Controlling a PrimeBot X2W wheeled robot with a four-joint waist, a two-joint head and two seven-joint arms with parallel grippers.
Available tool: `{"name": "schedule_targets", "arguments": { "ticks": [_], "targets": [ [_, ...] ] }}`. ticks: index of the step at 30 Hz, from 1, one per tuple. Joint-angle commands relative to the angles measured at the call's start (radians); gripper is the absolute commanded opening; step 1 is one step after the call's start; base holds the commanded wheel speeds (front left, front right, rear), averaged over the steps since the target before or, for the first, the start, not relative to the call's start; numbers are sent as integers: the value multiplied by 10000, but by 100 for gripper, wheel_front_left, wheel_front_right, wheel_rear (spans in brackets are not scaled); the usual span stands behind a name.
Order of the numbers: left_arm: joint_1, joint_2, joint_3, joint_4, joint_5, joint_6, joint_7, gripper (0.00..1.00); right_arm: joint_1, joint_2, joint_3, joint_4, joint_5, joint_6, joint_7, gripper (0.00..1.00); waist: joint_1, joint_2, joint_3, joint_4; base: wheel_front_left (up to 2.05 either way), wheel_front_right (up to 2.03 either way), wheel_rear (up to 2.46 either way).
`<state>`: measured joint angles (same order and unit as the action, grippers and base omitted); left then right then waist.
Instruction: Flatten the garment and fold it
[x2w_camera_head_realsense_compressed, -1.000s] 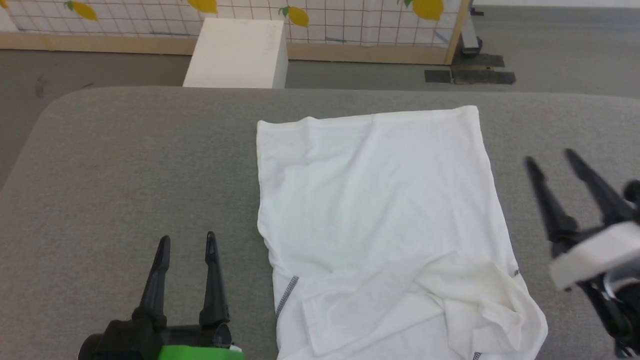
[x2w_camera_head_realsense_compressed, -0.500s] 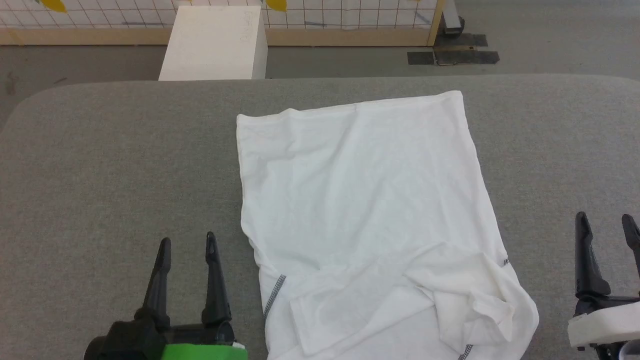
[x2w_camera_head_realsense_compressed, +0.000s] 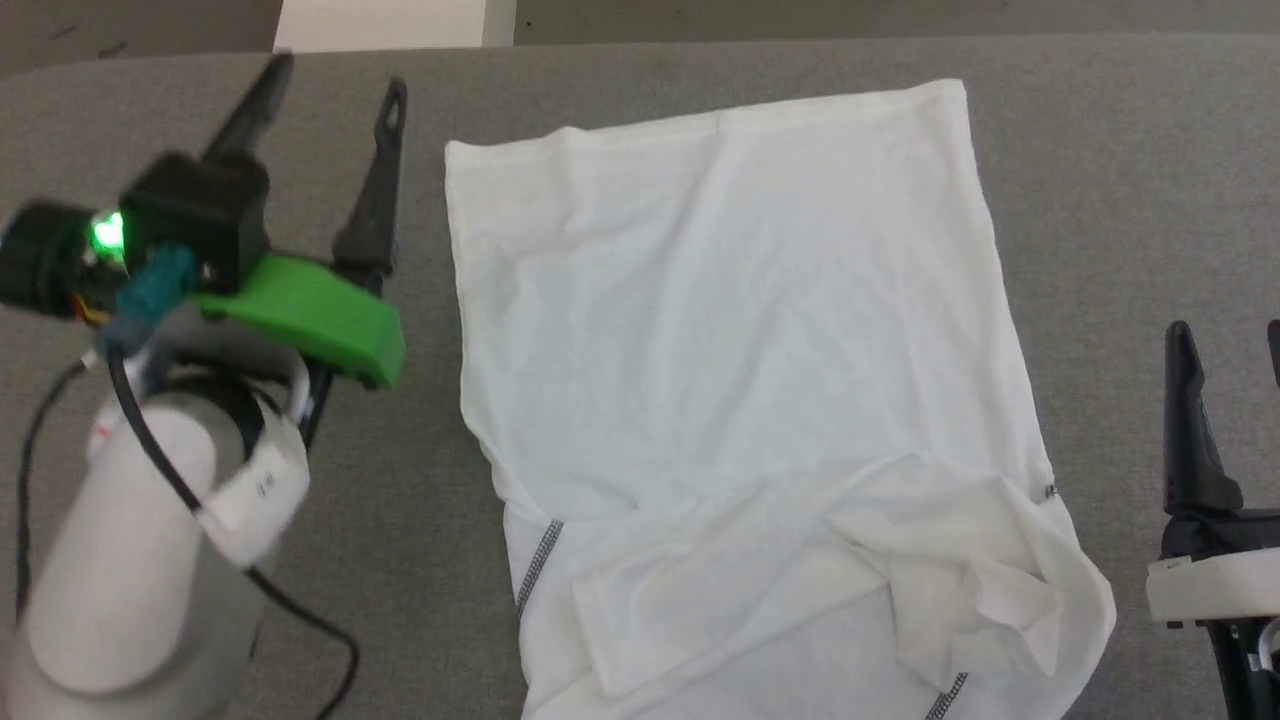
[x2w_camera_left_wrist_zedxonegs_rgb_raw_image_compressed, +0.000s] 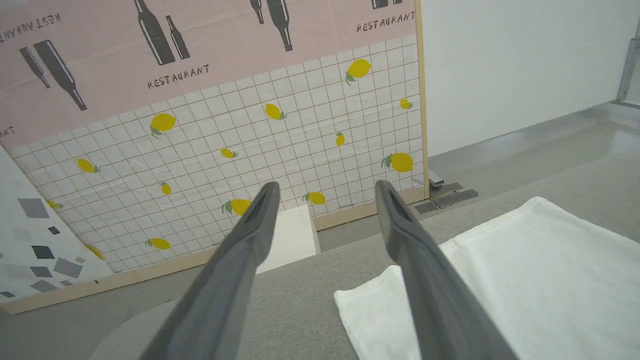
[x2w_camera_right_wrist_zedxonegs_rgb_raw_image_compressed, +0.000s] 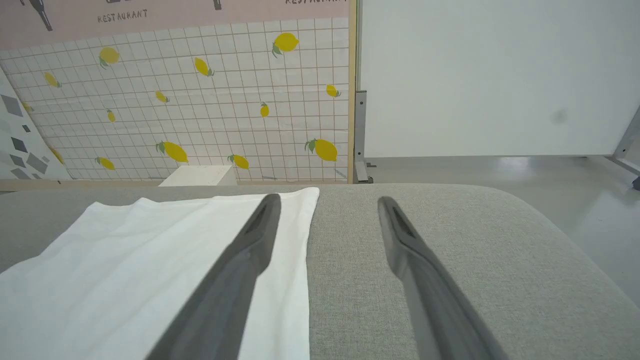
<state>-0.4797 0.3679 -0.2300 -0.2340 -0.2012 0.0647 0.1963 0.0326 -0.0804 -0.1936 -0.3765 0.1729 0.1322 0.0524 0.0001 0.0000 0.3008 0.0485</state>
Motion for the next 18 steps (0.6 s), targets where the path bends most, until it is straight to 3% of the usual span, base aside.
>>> {"name": "schedule_targets", "arguments": {
  "ticks": [1,6,11,18],
  "targets": [
    [-664,72,29,245,13,-129,384,100,-206,-42,33,-68,114,-15,-4,100,-1,0,969,-38,0,0,0],
    [-2786,112,141,1467,-481,-525,1877,100,-553,-194,133,52,350,-15,-129,100,-1,0,1722,-224,0,0,0],
    [-3774,258,283,2572,-1140,-770,3447,100,-835,-338,254,214,531,-15,-255,100,-1,0,2340,-500,0,0,0],
    [-4221,506,358,3159,-1380,-615,4900,100,-1239,-600,399,331,706,-15,-330,100,-1,0,3227,-906,0,0,0]
  ]
}}
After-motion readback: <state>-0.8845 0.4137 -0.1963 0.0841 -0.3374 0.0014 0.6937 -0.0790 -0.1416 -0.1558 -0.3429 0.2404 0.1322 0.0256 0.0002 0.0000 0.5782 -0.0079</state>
